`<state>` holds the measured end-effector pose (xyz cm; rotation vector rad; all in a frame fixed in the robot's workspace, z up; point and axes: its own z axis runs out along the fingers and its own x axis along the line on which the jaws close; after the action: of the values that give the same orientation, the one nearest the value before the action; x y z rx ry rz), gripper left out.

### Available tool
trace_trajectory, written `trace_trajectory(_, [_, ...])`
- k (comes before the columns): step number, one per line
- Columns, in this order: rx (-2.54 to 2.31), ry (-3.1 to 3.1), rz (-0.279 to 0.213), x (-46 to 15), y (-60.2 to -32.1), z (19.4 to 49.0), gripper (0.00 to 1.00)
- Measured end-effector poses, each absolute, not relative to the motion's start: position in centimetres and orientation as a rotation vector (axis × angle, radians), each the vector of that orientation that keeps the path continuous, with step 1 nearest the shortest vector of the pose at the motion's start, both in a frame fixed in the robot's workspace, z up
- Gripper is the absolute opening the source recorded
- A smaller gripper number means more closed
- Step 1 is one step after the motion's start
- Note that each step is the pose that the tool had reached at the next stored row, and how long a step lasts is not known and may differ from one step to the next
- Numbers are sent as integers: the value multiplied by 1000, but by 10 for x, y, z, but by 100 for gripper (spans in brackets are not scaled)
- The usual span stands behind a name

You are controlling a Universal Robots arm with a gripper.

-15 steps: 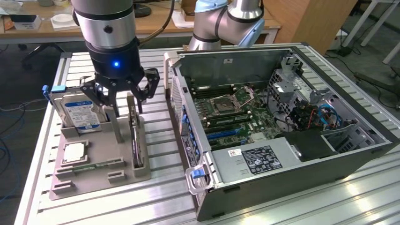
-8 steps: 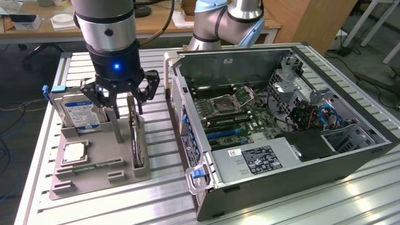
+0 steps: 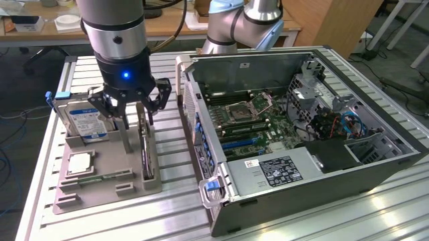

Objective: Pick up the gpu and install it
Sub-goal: 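Pick up the gpu and move the gpu toward the slot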

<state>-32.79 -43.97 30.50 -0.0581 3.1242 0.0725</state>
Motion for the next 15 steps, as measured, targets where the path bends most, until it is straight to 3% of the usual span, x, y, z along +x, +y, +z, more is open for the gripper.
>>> trace_trajectory(15, [-38,3124,73,-328,-440,295,53])
